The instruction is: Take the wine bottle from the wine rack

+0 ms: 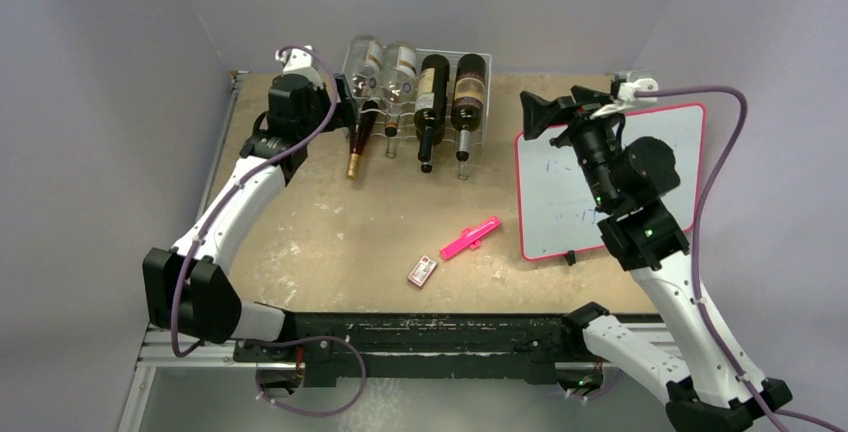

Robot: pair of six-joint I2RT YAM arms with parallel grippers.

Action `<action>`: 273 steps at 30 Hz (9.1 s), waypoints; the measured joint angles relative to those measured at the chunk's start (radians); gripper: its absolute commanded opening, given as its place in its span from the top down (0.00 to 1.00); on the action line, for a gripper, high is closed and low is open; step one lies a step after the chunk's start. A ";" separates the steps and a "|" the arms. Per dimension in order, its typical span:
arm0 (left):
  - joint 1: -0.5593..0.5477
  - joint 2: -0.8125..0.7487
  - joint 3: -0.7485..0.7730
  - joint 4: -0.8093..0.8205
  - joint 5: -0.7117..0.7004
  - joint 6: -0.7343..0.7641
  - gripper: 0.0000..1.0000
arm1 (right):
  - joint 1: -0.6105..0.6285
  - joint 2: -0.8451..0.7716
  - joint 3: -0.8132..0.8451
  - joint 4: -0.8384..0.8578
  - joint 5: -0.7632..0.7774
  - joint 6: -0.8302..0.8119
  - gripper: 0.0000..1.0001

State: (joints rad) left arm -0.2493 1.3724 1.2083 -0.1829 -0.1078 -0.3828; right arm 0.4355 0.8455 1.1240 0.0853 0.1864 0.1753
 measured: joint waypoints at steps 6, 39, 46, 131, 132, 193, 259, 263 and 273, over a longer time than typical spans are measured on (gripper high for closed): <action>-0.002 0.128 0.053 -0.028 0.075 0.001 0.05 | -0.002 0.021 0.000 -0.056 -0.016 -0.004 0.00; 0.082 0.579 0.383 -0.135 0.295 -0.060 0.47 | -0.004 -0.039 -0.042 -0.046 -0.048 -0.040 0.00; 0.122 0.579 0.336 -0.062 0.379 -0.100 0.43 | -0.004 -0.016 -0.043 -0.037 -0.051 -0.040 0.00; 0.230 0.281 -0.253 0.773 0.632 -0.968 1.00 | -0.004 0.090 -0.096 -0.057 -0.229 -0.030 0.02; 0.230 0.273 -0.256 0.779 0.635 -0.970 1.00 | -0.004 0.090 -0.096 -0.057 -0.231 -0.030 0.02; 0.254 -0.837 -0.480 -0.763 0.268 -0.743 1.00 | 0.408 0.875 0.161 0.339 -0.390 0.213 0.03; 0.302 -0.451 0.169 -0.752 -0.077 -0.854 0.19 | 0.408 0.401 -0.031 0.134 -0.101 -0.005 0.00; 0.302 -0.426 0.165 -0.606 -0.071 -0.670 0.19 | 0.408 0.362 -0.054 0.083 -0.070 -0.008 0.00; 0.094 -0.081 0.266 -0.352 -0.014 -0.348 0.20 | 0.408 0.270 -0.071 0.004 0.018 -0.010 0.00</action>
State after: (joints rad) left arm -0.1551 1.2911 1.4746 -0.5350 -0.1215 -0.7311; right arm 0.8436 1.1160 1.0531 0.0895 0.2043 0.1654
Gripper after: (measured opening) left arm 0.820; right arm 0.998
